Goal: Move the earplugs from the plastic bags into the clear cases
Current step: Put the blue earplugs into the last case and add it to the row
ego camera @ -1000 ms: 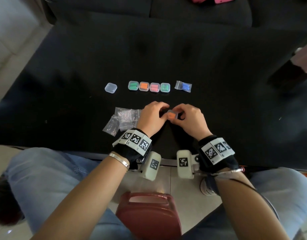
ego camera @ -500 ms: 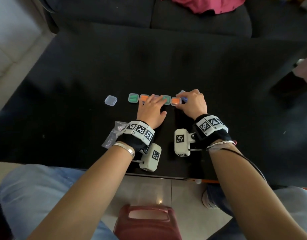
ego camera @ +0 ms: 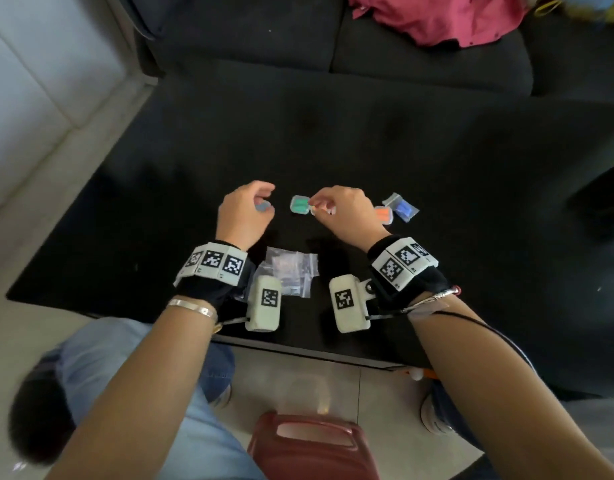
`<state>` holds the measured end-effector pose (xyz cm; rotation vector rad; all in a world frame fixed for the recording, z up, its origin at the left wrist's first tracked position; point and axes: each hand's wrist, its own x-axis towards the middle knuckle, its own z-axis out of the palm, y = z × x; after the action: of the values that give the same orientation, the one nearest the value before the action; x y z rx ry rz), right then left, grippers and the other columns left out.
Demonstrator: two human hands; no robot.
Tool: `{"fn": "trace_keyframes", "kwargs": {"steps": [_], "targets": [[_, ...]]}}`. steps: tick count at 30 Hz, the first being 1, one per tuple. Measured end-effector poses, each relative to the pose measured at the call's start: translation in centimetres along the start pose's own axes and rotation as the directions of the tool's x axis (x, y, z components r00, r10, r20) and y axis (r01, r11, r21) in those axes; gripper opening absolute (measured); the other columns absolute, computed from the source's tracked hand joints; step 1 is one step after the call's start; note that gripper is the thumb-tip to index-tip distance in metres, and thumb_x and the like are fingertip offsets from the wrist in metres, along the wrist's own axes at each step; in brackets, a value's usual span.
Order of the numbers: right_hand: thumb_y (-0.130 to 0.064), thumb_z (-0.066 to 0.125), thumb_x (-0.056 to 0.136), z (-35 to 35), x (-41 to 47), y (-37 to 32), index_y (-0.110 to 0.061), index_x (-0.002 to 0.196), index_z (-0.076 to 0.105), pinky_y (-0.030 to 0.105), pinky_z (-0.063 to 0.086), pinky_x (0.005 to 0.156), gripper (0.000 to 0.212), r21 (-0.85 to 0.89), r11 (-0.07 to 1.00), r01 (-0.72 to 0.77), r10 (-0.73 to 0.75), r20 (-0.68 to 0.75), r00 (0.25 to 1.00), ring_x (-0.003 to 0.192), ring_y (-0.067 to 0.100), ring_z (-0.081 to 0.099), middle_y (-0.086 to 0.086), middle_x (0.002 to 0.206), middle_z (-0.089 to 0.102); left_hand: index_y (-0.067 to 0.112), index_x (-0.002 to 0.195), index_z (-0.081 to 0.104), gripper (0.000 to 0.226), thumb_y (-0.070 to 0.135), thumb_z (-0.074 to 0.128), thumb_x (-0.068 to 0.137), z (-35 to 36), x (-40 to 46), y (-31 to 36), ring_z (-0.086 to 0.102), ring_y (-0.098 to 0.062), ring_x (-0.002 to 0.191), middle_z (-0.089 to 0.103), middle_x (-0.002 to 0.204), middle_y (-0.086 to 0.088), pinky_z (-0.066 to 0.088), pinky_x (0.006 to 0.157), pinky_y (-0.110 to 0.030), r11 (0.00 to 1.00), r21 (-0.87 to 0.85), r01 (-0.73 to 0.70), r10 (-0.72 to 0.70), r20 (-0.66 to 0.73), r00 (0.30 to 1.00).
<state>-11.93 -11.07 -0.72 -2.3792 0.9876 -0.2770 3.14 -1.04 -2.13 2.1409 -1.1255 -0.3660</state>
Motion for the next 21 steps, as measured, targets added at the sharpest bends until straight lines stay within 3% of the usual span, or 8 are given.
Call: {"fn": "trace_keyframes", "kwargs": {"steps": [3,6,9,12,16,21], "targets": [[-0.01,0.056,0.085,2.0,1.9,-2.4,-0.017,0.116,0.063,0.034,0.046,0.095,0.032,0.025,0.999,0.035,-0.037,0.076,0.996,0.109,0.02,0.059,0.004,0.116,0.065,0.017,0.13,0.053,0.052,0.018,0.069,0.08,-0.7,1.1,-2.9,0.056,-0.026,0.115,0.056,0.129,-0.009,0.043,0.099,-0.037,0.985,0.15,0.091,-0.107,0.101,0.989],[-0.006,0.052,0.086,3.9,3.6,-4.2,-0.013,0.126,0.055,0.039,0.044,0.099,0.04,0.005,0.998,0.059,-0.059,0.186,0.981,0.116,0.026,0.056,0.01,0.124,0.062,0.018,0.128,0.054,0.057,0.026,0.074,0.075,-0.1,1.8,-3.9,0.056,-0.028,0.114,0.059,0.126,-0.01,0.042,0.098,-0.037,0.978,0.188,0.088,-0.121,0.173,0.977],[-0.008,0.046,0.09,5.1,4.5,-5.1,-0.012,0.13,0.051,0.035,0.045,0.094,0.04,-0.057,0.998,0.036,-0.018,0.29,0.957,0.116,0.03,0.055,0.014,0.125,0.059,0.016,0.12,0.058,0.047,0.024,0.071,0.076,0.2,2.3,-3.8,0.058,-0.03,0.109,0.063,0.116,-0.012,0.043,0.09,-0.037,0.973,0.22,0.069,-0.1,0.134,0.986],[-0.018,0.046,0.096,4.8,4.3,-5.5,-0.008,0.129,0.05,0.032,0.042,0.09,0.035,-0.045,0.998,0.049,-0.034,0.294,0.955,0.115,0.029,0.055,0.014,0.124,0.059,0.015,0.117,0.059,0.042,0.02,0.07,0.077,-0.4,2.1,-3.9,0.061,-0.026,0.104,0.066,0.111,-0.009,0.047,0.088,-0.036,0.989,0.149,0.018,-0.029,0.074,0.997],[-0.035,0.051,0.095,3.5,1.9,-4.8,-0.013,0.119,0.055,0.024,0.048,0.081,0.033,0.315,0.946,-0.075,0.035,0.131,0.991,0.094,0.014,0.062,0.003,0.101,0.065,0.013,0.118,0.057,0.044,0.021,0.073,0.077,-1.1,-0.1,-2.1,0.062,-0.014,0.095,0.067,0.106,-0.002,0.051,0.087,-0.034,0.984,0.004,-0.18,0.179,-0.077,0.981],[-0.013,0.053,0.094,2.3,-3.1,-2.0,-0.014,0.103,0.058,0.024,0.057,0.078,0.01,0.708,0.693,-0.134,0.064,0.125,0.99,0.075,0.008,0.068,0.006,0.085,0.067,0.014,0.108,0.063,0.035,0.021,0.073,0.076,-0.1,-3.8,0.1,0.06,-0.008,0.095,0.063,0.105,0.001,0.052,0.085,-0.029,0.906,-0.126,-0.403,0.4,-0.052,0.915]]}}
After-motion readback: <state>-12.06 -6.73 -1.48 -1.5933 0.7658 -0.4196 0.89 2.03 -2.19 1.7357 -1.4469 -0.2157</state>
